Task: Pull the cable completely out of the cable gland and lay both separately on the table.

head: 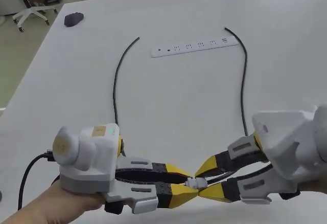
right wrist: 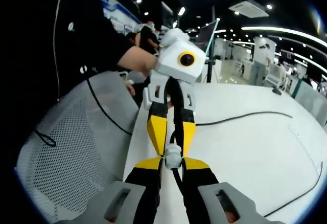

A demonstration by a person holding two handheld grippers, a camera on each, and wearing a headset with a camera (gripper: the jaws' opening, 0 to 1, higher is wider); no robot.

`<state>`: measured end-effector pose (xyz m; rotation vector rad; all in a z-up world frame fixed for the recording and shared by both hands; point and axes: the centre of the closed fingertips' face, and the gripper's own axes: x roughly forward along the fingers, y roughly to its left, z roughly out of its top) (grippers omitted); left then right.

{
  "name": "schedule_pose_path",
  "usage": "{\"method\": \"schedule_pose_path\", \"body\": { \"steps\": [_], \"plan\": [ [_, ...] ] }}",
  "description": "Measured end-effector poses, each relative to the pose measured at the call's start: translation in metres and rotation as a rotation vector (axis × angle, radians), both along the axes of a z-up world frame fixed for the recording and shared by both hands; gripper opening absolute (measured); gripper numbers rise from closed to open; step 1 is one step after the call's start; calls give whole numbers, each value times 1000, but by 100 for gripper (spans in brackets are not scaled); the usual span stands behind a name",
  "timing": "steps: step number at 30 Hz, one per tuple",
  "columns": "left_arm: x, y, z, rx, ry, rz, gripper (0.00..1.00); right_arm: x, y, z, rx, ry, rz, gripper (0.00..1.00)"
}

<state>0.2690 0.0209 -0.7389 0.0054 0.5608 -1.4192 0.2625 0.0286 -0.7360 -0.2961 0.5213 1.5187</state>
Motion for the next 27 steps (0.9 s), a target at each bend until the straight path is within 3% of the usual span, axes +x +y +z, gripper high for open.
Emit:
{"method": "schedule_pose_path", "body": {
  "steps": [1,3,6,8,9,11,13,16,19,24,27],
  "plan": [
    [-1,0,0,5,-5,-8,15,0,0,2,16,34,-5,11],
    [-1,0,0,24,-58,-32,15,1,0,6,50,74,-11,11],
    [-3,-1,-1,45,-94,-51,15,-1,-4,5,55,192,-35,11],
    [-4,-2,2,38,-119,-57,15,-2,-4,6,71,265,-51,14],
    [-4,-3,4,36,-132,-61,15,-4,-4,6,73,323,-62,15],
    [-4,-3,7,40,-162,-72,15,-3,-4,4,76,386,-81,16],
    [-4,-4,9,48,-199,-86,15,0,-5,3,80,379,-89,15],
    [-6,-5,10,56,-225,-102,15,0,-4,6,104,433,-97,12],
    [-6,-4,13,58,-262,-114,15,-1,-3,8,108,458,-95,10],
    [-7,-4,12,70,-277,-131,15,-6,-1,8,91,486,-80,9],
    [-6,-4,12,63,-258,-120,15,-6,-1,8,79,360,-38,8]
  ]
}}
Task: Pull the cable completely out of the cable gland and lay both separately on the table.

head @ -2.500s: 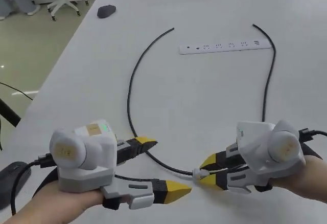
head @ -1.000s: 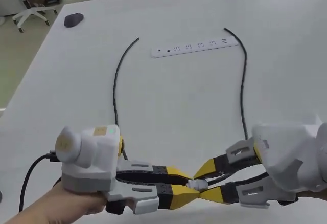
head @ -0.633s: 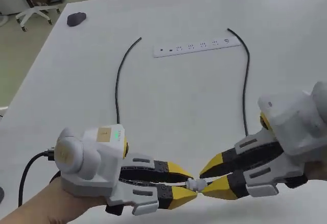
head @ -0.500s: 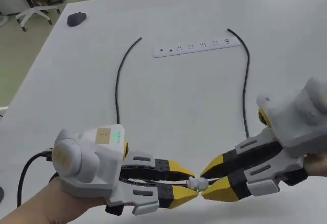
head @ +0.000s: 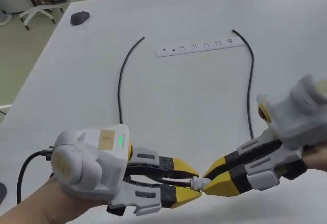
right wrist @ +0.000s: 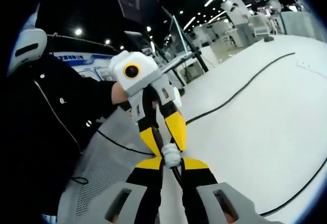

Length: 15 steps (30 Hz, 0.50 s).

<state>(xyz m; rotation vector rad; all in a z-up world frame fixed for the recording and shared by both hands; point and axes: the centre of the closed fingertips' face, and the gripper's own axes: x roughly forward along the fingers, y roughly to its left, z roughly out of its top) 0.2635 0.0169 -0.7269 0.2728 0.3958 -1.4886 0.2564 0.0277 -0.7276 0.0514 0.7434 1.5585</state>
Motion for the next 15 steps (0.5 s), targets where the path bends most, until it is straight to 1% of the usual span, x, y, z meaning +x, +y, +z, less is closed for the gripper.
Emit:
{"method": "schedule_pose_path", "body": {
  "steps": [1,2,3,4,5,6,7,8,9,10,11,12,13,14,15],
  "plan": [
    [1,0,0,0,3,4,15,0,0,0,-4,-32,2,8],
    [2,1,0,-4,22,9,15,-1,1,1,-10,-75,14,8],
    [2,1,0,-4,25,10,15,0,1,0,-14,-135,28,8],
    [3,2,-1,-2,37,17,15,1,1,-1,-28,-205,42,8],
    [3,2,-1,-4,47,20,15,0,1,-1,-38,-238,48,7],
    [3,1,-1,-12,74,31,15,0,1,-2,-45,-270,55,7],
    [4,1,0,-22,94,42,15,0,1,-2,-49,-335,67,7],
    [5,2,-1,-18,135,65,15,0,1,-1,-53,-365,68,7],
    [5,2,-1,-20,143,65,15,0,0,-1,-60,-383,67,7],
    [6,2,-1,-26,154,72,15,1,0,-1,-62,-414,69,7],
    [7,2,-1,-29,160,77,15,2,0,0,-65,-457,71,7],
    [8,2,0,-40,175,90,15,2,0,0,-66,-470,70,7],
    [8,1,1,-50,203,107,15,3,0,2,-76,-520,76,7],
    [9,1,1,-58,223,114,15,2,0,2,-82,-542,81,7],
    [10,2,1,-64,236,125,15,4,-1,2,-91,-580,85,7]
  ]
}}
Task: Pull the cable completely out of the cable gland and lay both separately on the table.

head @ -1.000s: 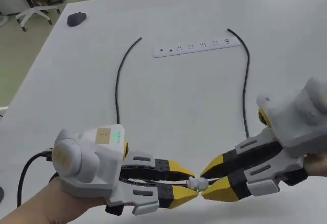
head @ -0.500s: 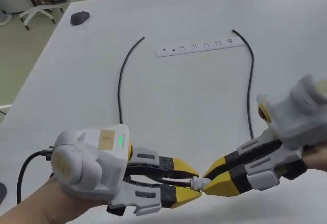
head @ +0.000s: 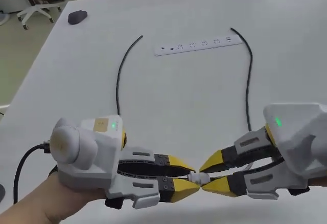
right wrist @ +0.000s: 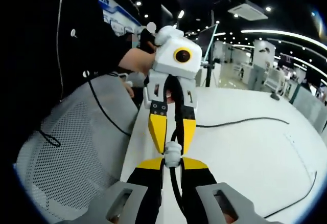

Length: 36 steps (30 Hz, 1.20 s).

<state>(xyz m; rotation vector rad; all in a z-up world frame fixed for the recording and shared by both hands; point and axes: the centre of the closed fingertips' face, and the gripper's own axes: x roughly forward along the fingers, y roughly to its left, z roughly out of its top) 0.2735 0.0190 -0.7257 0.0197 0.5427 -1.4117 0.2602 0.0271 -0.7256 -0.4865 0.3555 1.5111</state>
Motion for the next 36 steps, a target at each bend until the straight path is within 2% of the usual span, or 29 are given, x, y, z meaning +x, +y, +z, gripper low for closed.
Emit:
{"method": "schedule_pose_path", "body": {
  "steps": [2,4,5,6,7,8,9,10,11,12,13,14,15,16,17,18,19,20,21,22,24,26,27,30,31,34,35,36],
  "plan": [
    [0,0,-1,-6,29,12,15,-1,0,-1,-16,-32,4,7],
    [1,0,-2,-9,49,24,15,0,0,-3,-32,-91,15,7],
    [0,0,-2,-12,76,31,15,-1,1,-3,-35,-96,19,7],
    [0,0,-3,-16,107,40,15,1,1,-4,-41,-145,35,7],
    [1,1,-4,-12,85,36,15,1,1,-5,-45,-162,40,8],
    [0,1,-4,-10,63,24,15,-1,1,-6,-41,-141,42,8],
    [-3,0,-3,-11,41,13,15,-1,0,-5,-34,-81,23,8],
    [-2,0,-2,-19,4,1,15,0,0,-3,-16,-30,-1,8],
    [-3,-1,1,-24,-31,-11,15,1,-1,-1,6,55,-34,8],
    [-3,0,1,-21,-39,-14,15,3,-2,0,16,116,-60,8],
    [-3,0,2,-21,-60,-20,15,5,-3,1,31,196,-86,8],
    [-3,0,3,-17,-77,-24,15,6,-4,1,34,223,-98,8],
    [-4,-1,2,-12,-70,-25,15,8,-6,0,36,304,-131,10],
    [-5,-1,3,-9,-69,-32,15,9,-6,1,53,332,-135,12],
    [-5,-1,3,-8,-77,-37,15,8,-5,4,78,385,-126,13],
    [-6,-1,3,5,-100,-48,15,7,-6,3,75,430,-129,12],
    [-7,-1,2,10,-113,-57,15,9,-4,6,104,464,-137,14],
    [-8,-1,2,23,-141,-72,15,7,-4,6,108,519,-136,15],
    [-8,-1,2,25,-155,-76,15,5,-5,6,106,575,-137,16],
    [-9,-1,3,27,-175,-82,15,6,-3,6,120,610,-142,17],
    [-10,-2,6,19,-191,-86,15,4,-4,4,109,660,-139,16],
    [-11,-3,12,0,-210,-92,15,3,-3,2,103,656,-122,12],
    [-10,-3,14,-5,-208,-91,15,0,-3,1,91,678,-121,11],
    [-11,-2,15,0,-221,-101,15,-5,-1,5,98,689,-103,8],
    [-12,-2,14,-1,-214,-103,15,-7,0,6,95,689,-99,8],
    [-12,-1,14,0,-212,-97,15,-9,1,7,95,651,-87,8],
    [-11,-1,14,1,-212,-94,15,-8,1,7,96,608,-81,8],
    [-11,-1,14,1,-213,-90,15,-7,1,7,96,584,-77,8]
  ]
}}
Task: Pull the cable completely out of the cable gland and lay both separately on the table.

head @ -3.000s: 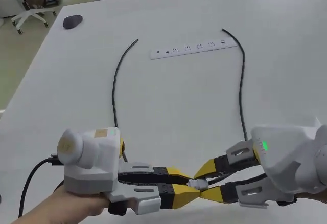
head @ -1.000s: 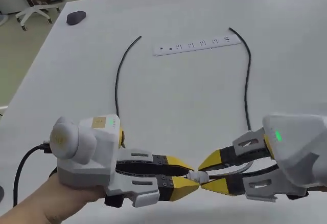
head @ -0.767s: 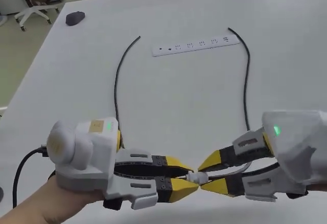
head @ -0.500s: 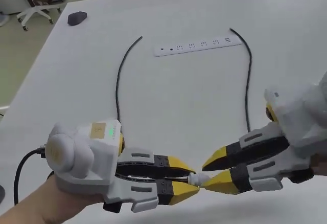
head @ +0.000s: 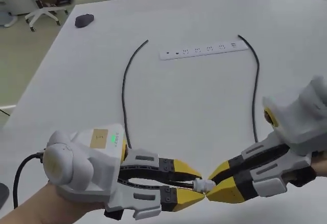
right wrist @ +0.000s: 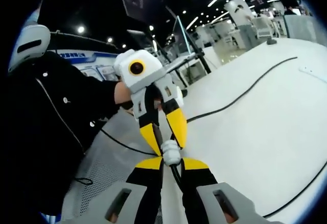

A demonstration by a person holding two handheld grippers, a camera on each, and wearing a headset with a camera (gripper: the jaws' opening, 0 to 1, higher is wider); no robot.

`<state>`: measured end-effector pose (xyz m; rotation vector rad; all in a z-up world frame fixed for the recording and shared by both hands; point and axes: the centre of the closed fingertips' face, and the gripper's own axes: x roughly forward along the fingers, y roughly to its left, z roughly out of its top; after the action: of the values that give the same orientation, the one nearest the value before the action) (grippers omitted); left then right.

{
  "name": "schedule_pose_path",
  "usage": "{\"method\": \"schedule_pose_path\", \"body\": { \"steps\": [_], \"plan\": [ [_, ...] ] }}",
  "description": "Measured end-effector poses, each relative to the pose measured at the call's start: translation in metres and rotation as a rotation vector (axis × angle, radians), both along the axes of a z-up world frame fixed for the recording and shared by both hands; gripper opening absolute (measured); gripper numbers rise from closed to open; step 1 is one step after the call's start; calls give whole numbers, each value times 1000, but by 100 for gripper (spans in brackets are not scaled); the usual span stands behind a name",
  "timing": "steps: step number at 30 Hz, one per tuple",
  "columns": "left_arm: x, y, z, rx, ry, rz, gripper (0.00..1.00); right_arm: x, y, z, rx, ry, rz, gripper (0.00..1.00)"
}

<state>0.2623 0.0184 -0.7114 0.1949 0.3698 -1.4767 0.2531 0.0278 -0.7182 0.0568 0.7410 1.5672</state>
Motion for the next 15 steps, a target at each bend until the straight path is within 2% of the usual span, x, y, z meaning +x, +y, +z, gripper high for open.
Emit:
{"method": "schedule_pose_path", "body": {
  "steps": [2,4,5,6,9,10,12,13,14,15],
  "plan": [
    [0,0,0,-5,11,8,15,0,0,0,-3,-56,8,8],
    [2,1,-1,-11,33,25,15,1,0,-1,-10,-141,12,8],
    [2,1,-3,-16,60,39,15,1,0,-2,-17,-205,21,8],
    [3,1,-4,-18,67,42,15,1,0,-3,-25,-243,27,8],
    [3,0,-6,-20,82,51,15,1,-1,-5,-50,-356,45,8],
    [5,0,-6,-21,88,60,15,3,-1,-6,-63,-411,43,8],
    [7,0,-6,-27,104,69,15,4,-1,-6,-85,-478,45,8],
    [7,0,-6,-27,101,70,15,4,-1,-6,-95,-520,53,8],
    [8,0,-6,-29,100,73,15,6,0,-5,-96,-590,67,8],
    [8,0,-6,-30,102,73,15,5,0,-6,-100,-607,71,8]
  ]
}}
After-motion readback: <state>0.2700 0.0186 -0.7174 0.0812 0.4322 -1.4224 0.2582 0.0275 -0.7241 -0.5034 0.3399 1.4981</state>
